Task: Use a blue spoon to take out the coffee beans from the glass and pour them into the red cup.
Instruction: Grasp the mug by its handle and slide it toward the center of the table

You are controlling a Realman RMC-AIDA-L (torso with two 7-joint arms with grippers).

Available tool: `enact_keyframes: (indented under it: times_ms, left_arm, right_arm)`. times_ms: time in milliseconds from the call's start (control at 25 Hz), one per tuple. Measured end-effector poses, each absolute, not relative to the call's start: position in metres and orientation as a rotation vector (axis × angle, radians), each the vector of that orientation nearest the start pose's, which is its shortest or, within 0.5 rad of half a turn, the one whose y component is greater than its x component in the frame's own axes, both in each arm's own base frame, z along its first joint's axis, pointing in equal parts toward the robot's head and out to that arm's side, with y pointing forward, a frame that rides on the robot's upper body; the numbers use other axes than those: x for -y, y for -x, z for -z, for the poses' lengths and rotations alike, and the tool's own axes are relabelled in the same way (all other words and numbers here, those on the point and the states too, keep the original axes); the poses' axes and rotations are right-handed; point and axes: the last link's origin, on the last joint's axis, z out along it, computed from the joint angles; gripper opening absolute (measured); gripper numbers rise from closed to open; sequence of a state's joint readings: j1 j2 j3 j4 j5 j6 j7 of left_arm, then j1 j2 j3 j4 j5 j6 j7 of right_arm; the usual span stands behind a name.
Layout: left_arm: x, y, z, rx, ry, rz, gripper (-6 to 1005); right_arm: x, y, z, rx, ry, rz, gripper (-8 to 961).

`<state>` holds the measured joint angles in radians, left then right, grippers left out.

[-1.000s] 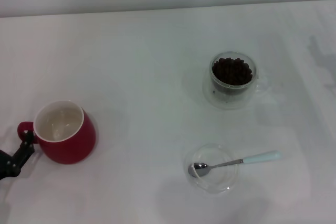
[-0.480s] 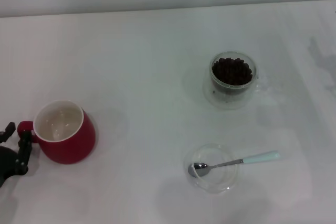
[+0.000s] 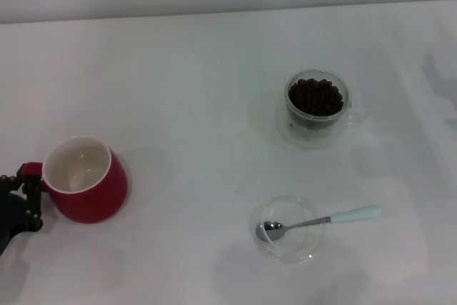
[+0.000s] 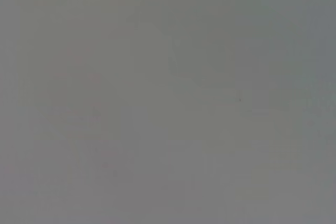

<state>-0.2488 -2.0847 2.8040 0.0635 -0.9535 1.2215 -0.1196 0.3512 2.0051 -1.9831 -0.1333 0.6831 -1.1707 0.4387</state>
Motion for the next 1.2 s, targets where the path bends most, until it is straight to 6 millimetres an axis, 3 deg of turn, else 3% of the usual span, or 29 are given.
enact_keyframes:
  times_ms: [640, 1200]
  left_arm:
    - [-0.246, 0.349, 0.074, 0.454, 1.973, 0.501, 87]
    - [-0.263, 0.322, 0.097, 0.463, 2.054, 0.535, 143]
  right_arm:
    - [-0.312, -0.382, -0.047, -0.754, 1.342, -0.809, 871]
    - [-0.315, -0.380, -0.046, -0.755, 1.345, -0.814, 871]
